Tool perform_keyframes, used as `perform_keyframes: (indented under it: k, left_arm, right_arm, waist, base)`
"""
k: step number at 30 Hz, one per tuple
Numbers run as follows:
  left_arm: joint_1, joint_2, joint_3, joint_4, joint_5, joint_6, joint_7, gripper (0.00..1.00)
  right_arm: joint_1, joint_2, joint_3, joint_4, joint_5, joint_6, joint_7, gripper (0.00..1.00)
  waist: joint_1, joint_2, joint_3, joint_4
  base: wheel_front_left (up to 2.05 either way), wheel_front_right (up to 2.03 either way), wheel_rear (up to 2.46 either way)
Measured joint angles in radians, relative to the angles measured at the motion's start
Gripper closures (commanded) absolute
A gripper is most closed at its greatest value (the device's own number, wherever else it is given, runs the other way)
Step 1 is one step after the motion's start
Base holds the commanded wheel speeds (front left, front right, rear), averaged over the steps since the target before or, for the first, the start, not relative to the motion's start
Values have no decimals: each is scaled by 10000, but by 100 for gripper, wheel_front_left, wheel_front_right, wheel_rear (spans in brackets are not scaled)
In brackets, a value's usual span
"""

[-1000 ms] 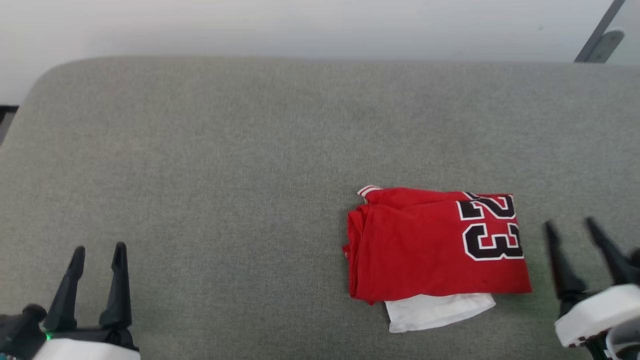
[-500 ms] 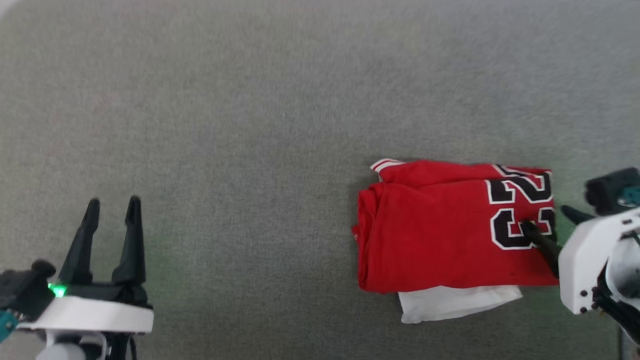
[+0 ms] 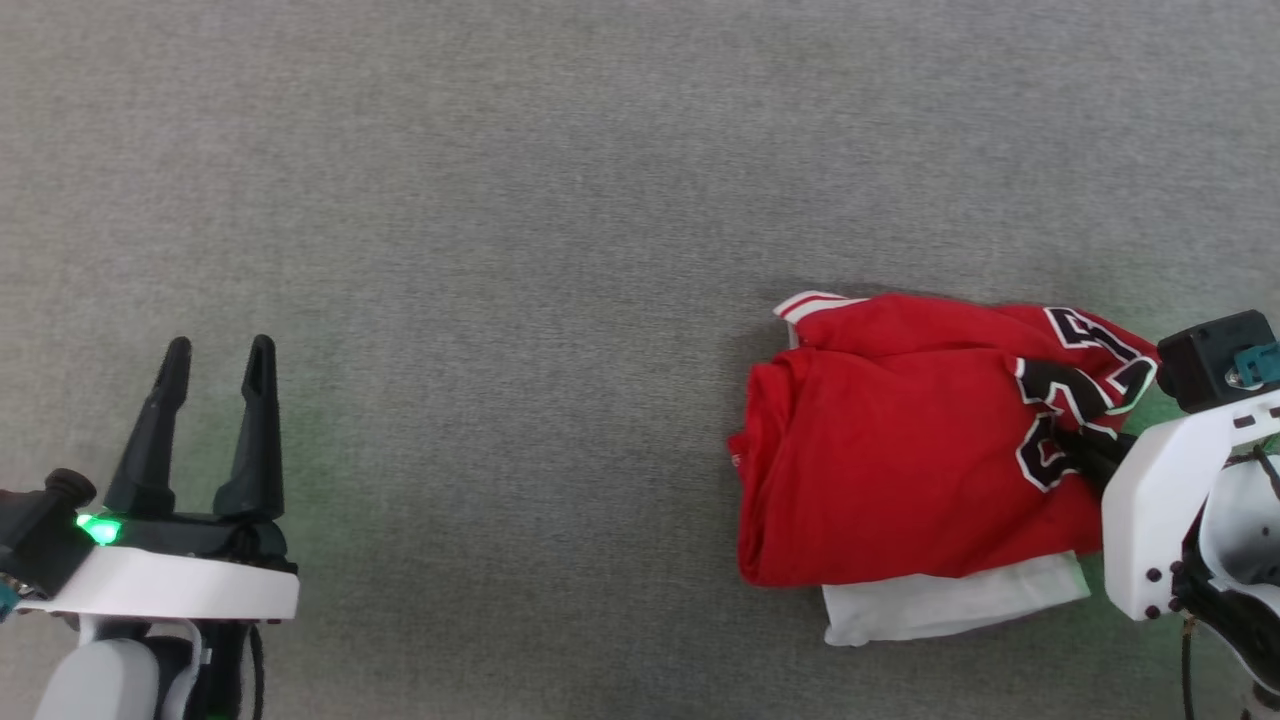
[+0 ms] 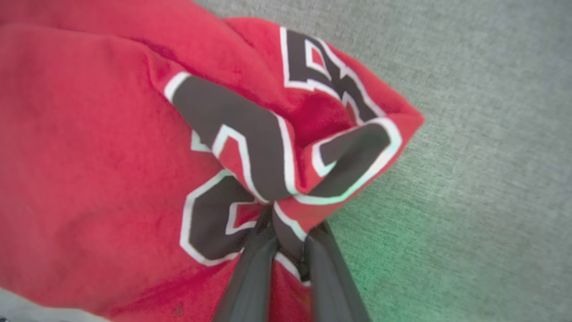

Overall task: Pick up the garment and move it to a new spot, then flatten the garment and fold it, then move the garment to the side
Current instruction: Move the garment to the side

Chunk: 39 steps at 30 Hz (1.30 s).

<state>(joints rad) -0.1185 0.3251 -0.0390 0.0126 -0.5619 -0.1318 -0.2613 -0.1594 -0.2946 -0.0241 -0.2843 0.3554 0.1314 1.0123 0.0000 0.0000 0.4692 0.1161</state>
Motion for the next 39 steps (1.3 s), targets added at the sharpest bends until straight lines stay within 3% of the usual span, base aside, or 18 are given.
perform_keyframes:
  k: [8,14,23,29,39]
  left_arm:
    - [8,418,232,-397,40,0,0,0]
    - [-129,1024,155,-895,59,0,0,0]
    - [-1678,2322,-362,-1931,-157,0,0,0]
    - [-2557,3150,-742,-2750,-370,0,-2,0]
    - [-3052,3885,-627,-3465,-464,0,0,0]
  right_arm:
    - [-42,153,-405,33,-171,23,-968,100]
    - [-86,-280,-1841,-8,-314,4,-1749,100]
    - [-737,-696,-4042,568,-941,6,-3081,100]
    - [-1939,-249,-5603,1371,-1689,6,-3996,100]
    - [-4075,460,-6590,3212,-3440,6,-5613,100]
  waist:
    - [0,0,-64,-699]
    - [0,0,100,-1399]
    - [0,0,1226,-2107]
    - [0,-1,2204,-2521]
    - [0,0,3368,-3191]
  base:
    - [0,0,0]
    - [0,0,0]
    - [0,0,0]
    - [0,0,0]
    - [0,0,0]
